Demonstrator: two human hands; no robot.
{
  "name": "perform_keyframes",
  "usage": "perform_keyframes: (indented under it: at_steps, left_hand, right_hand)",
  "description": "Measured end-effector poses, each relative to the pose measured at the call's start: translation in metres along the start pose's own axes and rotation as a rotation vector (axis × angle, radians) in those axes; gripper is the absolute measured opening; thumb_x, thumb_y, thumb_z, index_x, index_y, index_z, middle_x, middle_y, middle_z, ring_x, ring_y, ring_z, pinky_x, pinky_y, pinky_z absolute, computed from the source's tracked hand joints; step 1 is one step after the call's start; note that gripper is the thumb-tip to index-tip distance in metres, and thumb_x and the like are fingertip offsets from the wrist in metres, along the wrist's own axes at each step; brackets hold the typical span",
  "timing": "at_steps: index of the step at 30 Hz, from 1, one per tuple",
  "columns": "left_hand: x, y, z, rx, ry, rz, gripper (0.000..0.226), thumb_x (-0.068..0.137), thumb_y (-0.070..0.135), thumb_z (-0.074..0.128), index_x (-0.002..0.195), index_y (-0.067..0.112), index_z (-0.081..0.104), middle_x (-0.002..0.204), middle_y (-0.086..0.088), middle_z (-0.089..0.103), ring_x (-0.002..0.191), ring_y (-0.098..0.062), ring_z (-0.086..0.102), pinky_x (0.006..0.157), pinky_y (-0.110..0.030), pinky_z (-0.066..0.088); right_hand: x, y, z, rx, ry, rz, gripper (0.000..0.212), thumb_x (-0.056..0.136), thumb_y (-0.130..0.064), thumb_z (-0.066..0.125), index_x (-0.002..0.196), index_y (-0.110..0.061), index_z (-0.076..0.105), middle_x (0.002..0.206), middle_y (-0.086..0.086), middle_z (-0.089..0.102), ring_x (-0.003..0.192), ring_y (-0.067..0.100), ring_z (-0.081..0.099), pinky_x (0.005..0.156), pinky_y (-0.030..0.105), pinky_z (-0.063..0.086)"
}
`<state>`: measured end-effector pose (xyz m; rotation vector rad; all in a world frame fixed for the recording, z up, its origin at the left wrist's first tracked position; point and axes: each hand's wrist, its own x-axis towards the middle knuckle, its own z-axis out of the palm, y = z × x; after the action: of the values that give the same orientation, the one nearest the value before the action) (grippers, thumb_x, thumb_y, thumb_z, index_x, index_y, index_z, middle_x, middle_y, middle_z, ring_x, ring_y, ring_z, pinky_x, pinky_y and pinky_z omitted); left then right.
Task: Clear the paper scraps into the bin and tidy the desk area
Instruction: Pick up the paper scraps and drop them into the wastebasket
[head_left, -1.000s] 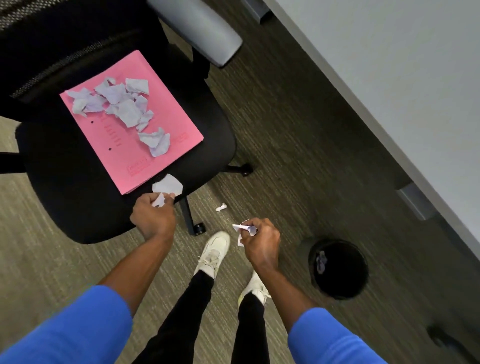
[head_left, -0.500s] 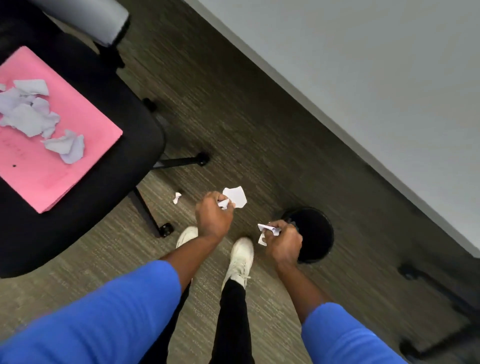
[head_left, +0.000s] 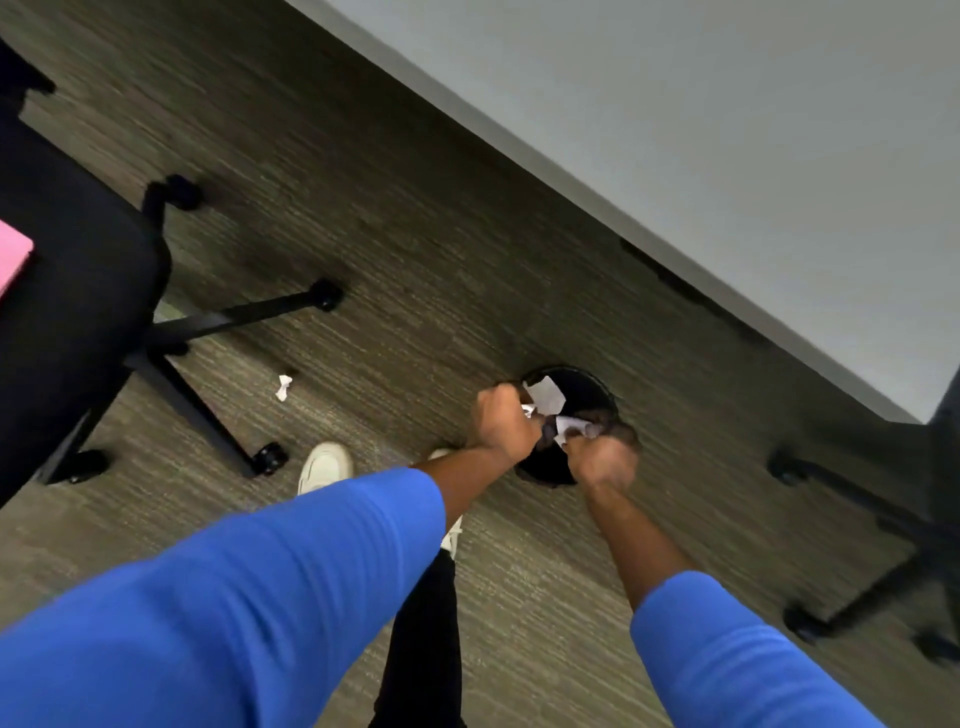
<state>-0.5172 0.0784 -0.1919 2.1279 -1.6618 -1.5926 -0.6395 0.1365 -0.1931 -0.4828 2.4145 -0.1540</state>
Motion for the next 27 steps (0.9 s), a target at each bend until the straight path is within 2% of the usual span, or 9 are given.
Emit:
perform_keyframes:
  at_steps: [4, 7, 9, 13, 17, 20, 22, 24, 27]
  left_hand:
    - [0.001, 0.007, 0.018, -0.043, -0.171, -0.014, 0.041, 0.085, 0.035, 0.087, 0.114, 0.007, 0.080, 0.118, -0.015, 0.080, 0.114, -0.032, 0.074, 0.096, -0.036, 0.060]
    - [0.001, 0.009, 0.026, -0.147, -0.264, -0.096, 0.054, 0.084, 0.052, 0.085, 0.123, 0.015, 0.075, 0.125, -0.008, 0.077, 0.118, -0.028, 0.071, 0.097, -0.034, 0.059]
    - [0.002, 0.008, 0.027, -0.242, -0.325, -0.158, 0.063, 0.083, 0.056, 0.083, 0.132, 0.018, 0.072, 0.134, -0.004, 0.074, 0.127, -0.027, 0.067, 0.107, -0.036, 0.055]
    - [0.003, 0.004, 0.026, -0.561, -0.462, -0.275, 0.054, 0.091, 0.033, 0.079, 0.138, 0.008, 0.067, 0.140, -0.015, 0.070, 0.131, -0.029, 0.066, 0.106, -0.050, 0.061]
    - [0.004, 0.000, 0.018, -0.630, -0.501, -0.280, 0.039, 0.094, 0.016, 0.075, 0.131, 0.006, 0.071, 0.132, -0.013, 0.074, 0.125, -0.031, 0.069, 0.093, -0.054, 0.066]
    - [0.002, -0.010, 0.009, -0.516, -0.478, -0.213, 0.036, 0.088, 0.025, 0.083, 0.120, 0.010, 0.078, 0.120, -0.010, 0.080, 0.116, -0.029, 0.074, 0.091, -0.052, 0.067]
    - [0.003, -0.019, -0.004, -0.366, -0.398, -0.162, 0.032, 0.087, 0.031, 0.084, 0.110, 0.009, 0.079, 0.112, -0.012, 0.082, 0.109, -0.031, 0.077, 0.092, -0.052, 0.066]
    - [0.006, -0.029, -0.020, -0.227, -0.299, -0.118, 0.029, 0.089, 0.034, 0.083, 0.101, 0.007, 0.078, 0.102, -0.010, 0.082, 0.100, -0.029, 0.077, 0.086, -0.042, 0.065]
    - [0.009, -0.046, -0.052, -0.108, -0.152, -0.059, 0.024, 0.092, 0.032, 0.081, 0.084, 0.012, 0.070, 0.077, 0.003, 0.068, 0.078, -0.020, 0.066, 0.071, -0.023, 0.043]
  right_hand:
    - [0.012, 0.010, -0.002, 0.060, -0.003, -0.118, 0.034, 0.092, -0.030, 0.073, 0.123, -0.017, 0.076, 0.125, 0.019, 0.074, 0.114, 0.034, 0.072, 0.099, 0.043, 0.058]
    - [0.016, 0.015, -0.004, 0.021, 0.009, -0.165, 0.027, 0.091, -0.027, 0.072, 0.114, -0.016, 0.080, 0.111, 0.019, 0.078, 0.103, 0.034, 0.076, 0.092, 0.044, 0.061]
    - [0.018, 0.019, -0.003, -0.002, -0.023, -0.161, 0.027, 0.094, -0.027, 0.069, 0.113, -0.012, 0.080, 0.111, 0.019, 0.078, 0.103, 0.035, 0.075, 0.092, 0.044, 0.061]
    - [0.013, 0.019, 0.000, -0.120, -0.074, -0.119, 0.034, 0.102, -0.032, 0.059, 0.118, -0.007, 0.075, 0.119, 0.021, 0.075, 0.113, 0.036, 0.071, 0.097, 0.042, 0.057]
    - [0.007, 0.013, 0.006, -0.068, -0.084, -0.095, 0.031, 0.096, -0.019, 0.062, 0.122, -0.007, 0.074, 0.118, 0.020, 0.075, 0.108, 0.036, 0.072, 0.087, 0.034, 0.056]
    - [-0.003, 0.008, 0.012, -0.041, -0.066, -0.085, 0.030, 0.093, -0.019, 0.066, 0.119, -0.005, 0.075, 0.117, 0.024, 0.075, 0.108, 0.041, 0.072, 0.090, 0.043, 0.059]
    - [-0.013, 0.001, 0.015, -0.091, -0.095, -0.083, 0.032, 0.094, -0.026, 0.067, 0.118, -0.007, 0.075, 0.118, 0.022, 0.076, 0.110, 0.041, 0.072, 0.091, 0.042, 0.058]
    - [-0.023, -0.008, 0.018, -0.109, -0.121, -0.129, 0.033, 0.093, -0.028, 0.069, 0.117, -0.007, 0.077, 0.119, 0.020, 0.076, 0.111, 0.040, 0.072, 0.092, 0.042, 0.058]
    - [-0.040, -0.028, 0.022, -0.126, -0.144, -0.247, 0.033, 0.092, -0.024, 0.071, 0.121, -0.008, 0.076, 0.120, 0.017, 0.077, 0.114, 0.038, 0.072, 0.095, 0.041, 0.057]
